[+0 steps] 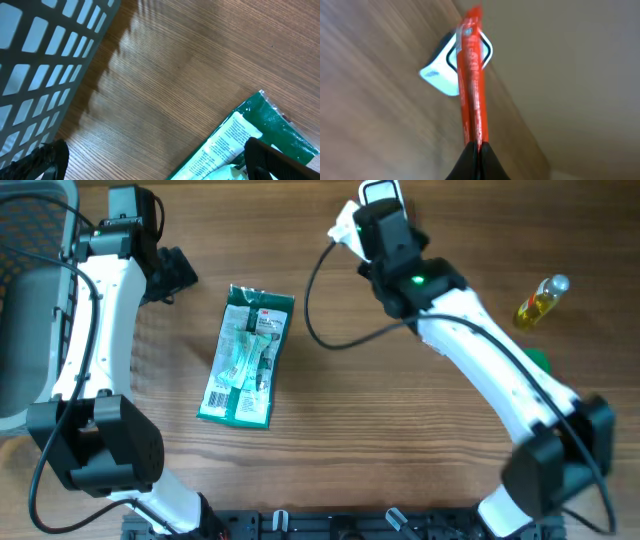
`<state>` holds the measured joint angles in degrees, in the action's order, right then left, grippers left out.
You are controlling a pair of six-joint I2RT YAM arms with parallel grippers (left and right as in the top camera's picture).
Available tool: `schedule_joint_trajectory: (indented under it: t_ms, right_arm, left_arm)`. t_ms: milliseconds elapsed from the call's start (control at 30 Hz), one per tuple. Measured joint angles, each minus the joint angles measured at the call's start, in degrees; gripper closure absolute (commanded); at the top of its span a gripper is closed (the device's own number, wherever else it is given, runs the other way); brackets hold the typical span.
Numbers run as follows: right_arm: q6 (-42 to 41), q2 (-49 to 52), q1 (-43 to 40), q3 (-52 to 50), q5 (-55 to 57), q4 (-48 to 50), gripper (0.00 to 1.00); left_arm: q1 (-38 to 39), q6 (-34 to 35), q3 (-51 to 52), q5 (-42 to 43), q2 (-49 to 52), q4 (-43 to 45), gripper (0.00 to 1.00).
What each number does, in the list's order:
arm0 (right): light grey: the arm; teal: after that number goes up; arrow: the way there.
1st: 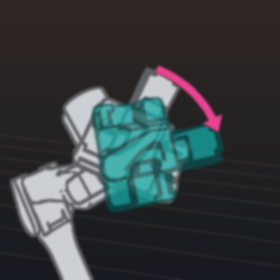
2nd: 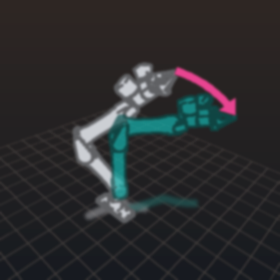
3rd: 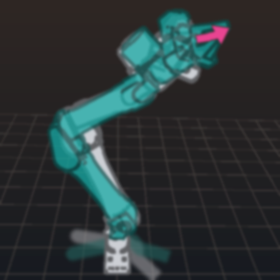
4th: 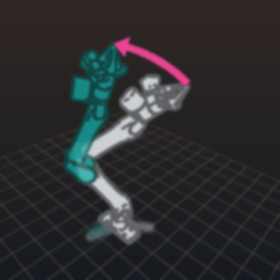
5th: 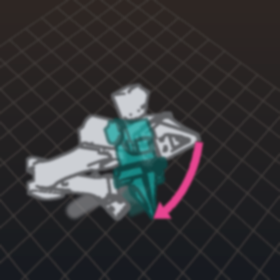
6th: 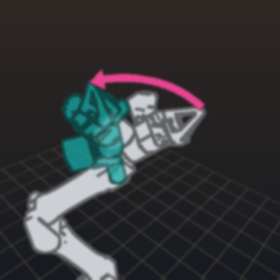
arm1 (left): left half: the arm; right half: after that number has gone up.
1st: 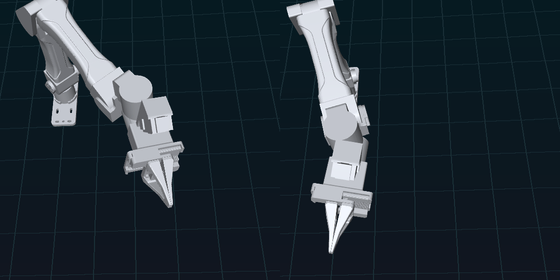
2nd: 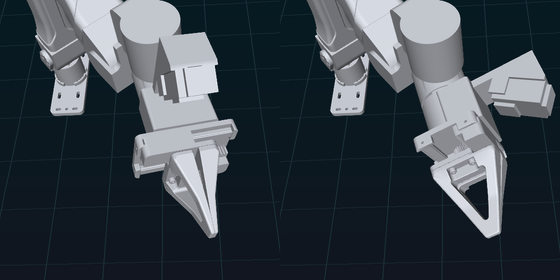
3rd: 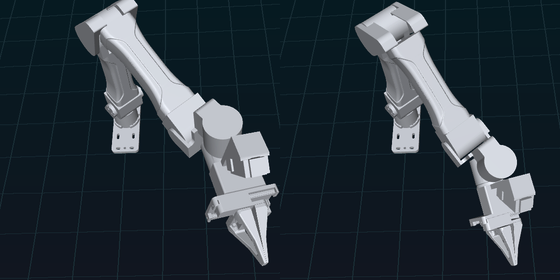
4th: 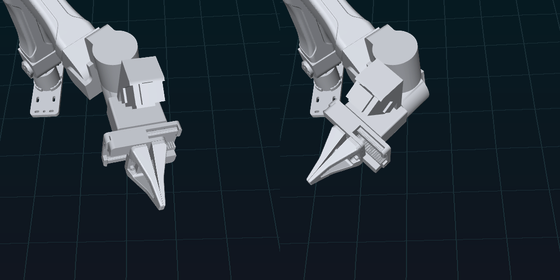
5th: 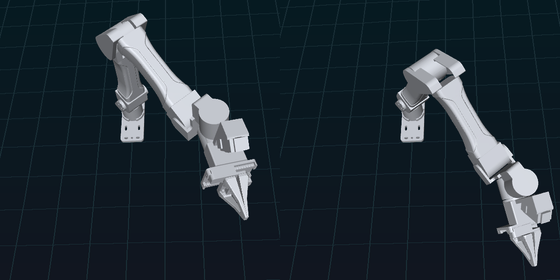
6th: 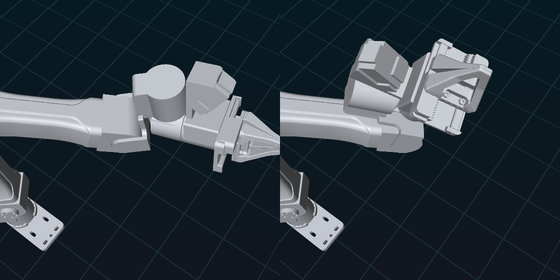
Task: Scan the item barcode
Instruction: 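Lift the sachet and carry it to the white scanner, then hold the sachet in front of the white scanner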
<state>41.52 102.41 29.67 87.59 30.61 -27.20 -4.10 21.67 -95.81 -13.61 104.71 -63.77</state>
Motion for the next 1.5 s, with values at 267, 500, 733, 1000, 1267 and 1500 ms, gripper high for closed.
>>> schedule_joint_trajectory:
  t_ms: [267, 500, 733, 1000, 1267, 1500]
  right_arm:
    - [11.54, 13.57, -4.00, -0.11, 4.94, 20.37, 0.96]
    - [19.15, 17.79, -8.52, -0.13, 4.96, 28.83, 0.96]
    - [25.03, 18.36, -8.46, -0.07, 0.90, 26.38, 0.95]
    - [24.28, 20.26, -8.46, -0.04, -5.09, 19.41, 0.96]
    - [18.34, 20.39, -8.52, -0.13, -2.69, 20.70, 0.96]
    - [14.88, 20.39, -8.70, -0.33, 3.28, 36.85, 0.96]
  left_arm:
    - [0.00, 0.00, 0.00, 0.02, 0.00, 0.02, 0.00]
    - [0.00, 0.00, 0.00, 0.00, 0.00, 0.00, 0.00]
    - [0.00, 0.02, 0.00, -0.02, 0.00, 0.02, 0.00]
    - [0.00, 0.00, 0.00, -0.02, 0.00, 0.00, 0.00]
    - [0.00, 0.00, 0.00, -0.02, 0.00, 0.00, 0.00]
    - [0.00, 0.00, 0.00, 0.00, 0.00, 0.02, 0.00]
